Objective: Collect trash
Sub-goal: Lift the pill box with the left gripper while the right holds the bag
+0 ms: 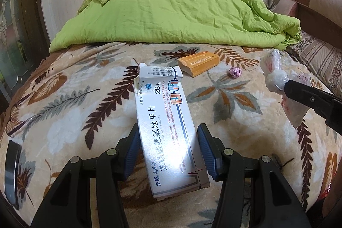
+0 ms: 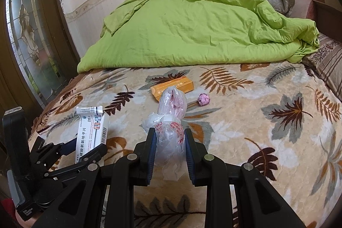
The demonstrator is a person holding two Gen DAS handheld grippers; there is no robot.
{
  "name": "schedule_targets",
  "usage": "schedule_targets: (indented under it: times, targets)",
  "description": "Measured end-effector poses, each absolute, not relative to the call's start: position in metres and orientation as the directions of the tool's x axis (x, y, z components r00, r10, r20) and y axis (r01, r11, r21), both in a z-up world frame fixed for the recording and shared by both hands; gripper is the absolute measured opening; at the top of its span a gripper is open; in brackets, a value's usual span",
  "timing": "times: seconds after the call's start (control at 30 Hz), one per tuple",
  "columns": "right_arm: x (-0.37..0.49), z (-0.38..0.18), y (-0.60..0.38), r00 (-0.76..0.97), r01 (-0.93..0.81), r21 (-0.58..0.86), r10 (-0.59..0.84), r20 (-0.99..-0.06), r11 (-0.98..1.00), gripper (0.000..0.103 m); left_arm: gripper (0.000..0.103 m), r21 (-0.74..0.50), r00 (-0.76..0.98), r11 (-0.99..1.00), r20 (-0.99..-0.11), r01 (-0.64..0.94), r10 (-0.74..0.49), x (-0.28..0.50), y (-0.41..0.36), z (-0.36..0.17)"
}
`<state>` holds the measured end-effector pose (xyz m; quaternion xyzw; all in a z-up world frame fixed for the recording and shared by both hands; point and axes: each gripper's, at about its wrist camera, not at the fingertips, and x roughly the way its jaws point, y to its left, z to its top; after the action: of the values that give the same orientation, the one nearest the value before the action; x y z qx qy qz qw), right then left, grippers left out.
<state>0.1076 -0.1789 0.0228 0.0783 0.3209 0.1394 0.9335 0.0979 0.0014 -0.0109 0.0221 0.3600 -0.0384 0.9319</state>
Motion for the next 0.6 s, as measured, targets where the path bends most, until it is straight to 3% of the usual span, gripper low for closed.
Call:
schedule_targets:
  times: [0.6]
  targets:
    - [0.1132,0.0165,-0.1742,0.736,-0.194,0.246,0.306,-0.604,0.950,0.027,0.052,-0.023,0.723,0.994,-0.684,0.107,-0.094,0.1048,0.0015,-0.0188]
